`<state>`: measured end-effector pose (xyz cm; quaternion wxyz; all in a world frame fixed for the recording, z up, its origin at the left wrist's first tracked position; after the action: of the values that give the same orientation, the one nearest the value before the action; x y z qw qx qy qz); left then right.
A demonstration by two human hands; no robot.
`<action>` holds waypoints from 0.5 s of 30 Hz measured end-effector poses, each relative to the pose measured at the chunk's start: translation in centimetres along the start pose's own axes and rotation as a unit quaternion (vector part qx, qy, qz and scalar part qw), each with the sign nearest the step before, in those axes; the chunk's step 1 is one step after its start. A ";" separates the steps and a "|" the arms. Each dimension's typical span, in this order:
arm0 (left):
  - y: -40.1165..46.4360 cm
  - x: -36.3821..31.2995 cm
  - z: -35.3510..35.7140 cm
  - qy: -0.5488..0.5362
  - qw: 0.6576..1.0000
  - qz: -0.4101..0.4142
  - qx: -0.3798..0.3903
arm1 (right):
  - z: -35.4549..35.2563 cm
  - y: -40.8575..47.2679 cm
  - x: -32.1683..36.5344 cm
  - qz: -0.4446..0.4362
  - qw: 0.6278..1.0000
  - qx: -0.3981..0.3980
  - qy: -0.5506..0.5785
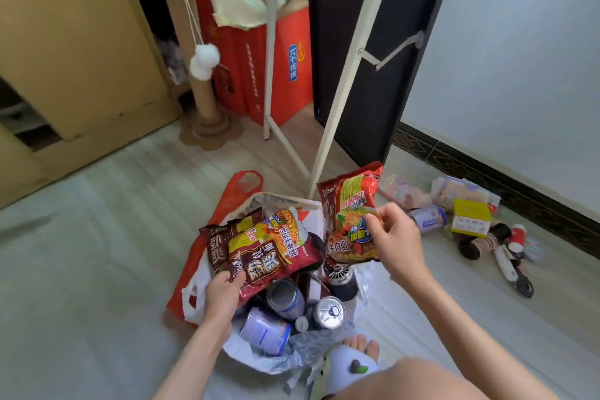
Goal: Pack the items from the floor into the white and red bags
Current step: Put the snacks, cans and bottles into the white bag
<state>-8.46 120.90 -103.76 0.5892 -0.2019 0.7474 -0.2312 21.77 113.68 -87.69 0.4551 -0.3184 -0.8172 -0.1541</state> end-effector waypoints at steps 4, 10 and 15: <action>0.7 0.9 -0.3 0.025 1.000 -0.008 -0.001 | 0.1 0.5 0.0 0.032 0.995 0.008 0.091; -0.5 -1.3 0.6 0.010 0.999 0.044 0.017 | 5.9 0.4 0.0 0.114 0.962 0.123 0.213; -0.3 1.4 -1.0 -0.019 0.999 -0.013 0.037 | 13.2 -0.3 -2.5 0.101 0.976 0.189 0.034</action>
<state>-9.69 119.95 -104.51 0.6070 -0.1941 0.7246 -0.2624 13.95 119.67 -96.89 0.5476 -0.3021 -0.7793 0.0392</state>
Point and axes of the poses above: each hand's wrist, its own y-axis towards the middle knuckle, its own z-axis out of the palm, x = y × z, the point moved 9 cm from there along y, towards the middle knuckle, and after that the axes turned 1 degree about y, right-handed, at the moved point
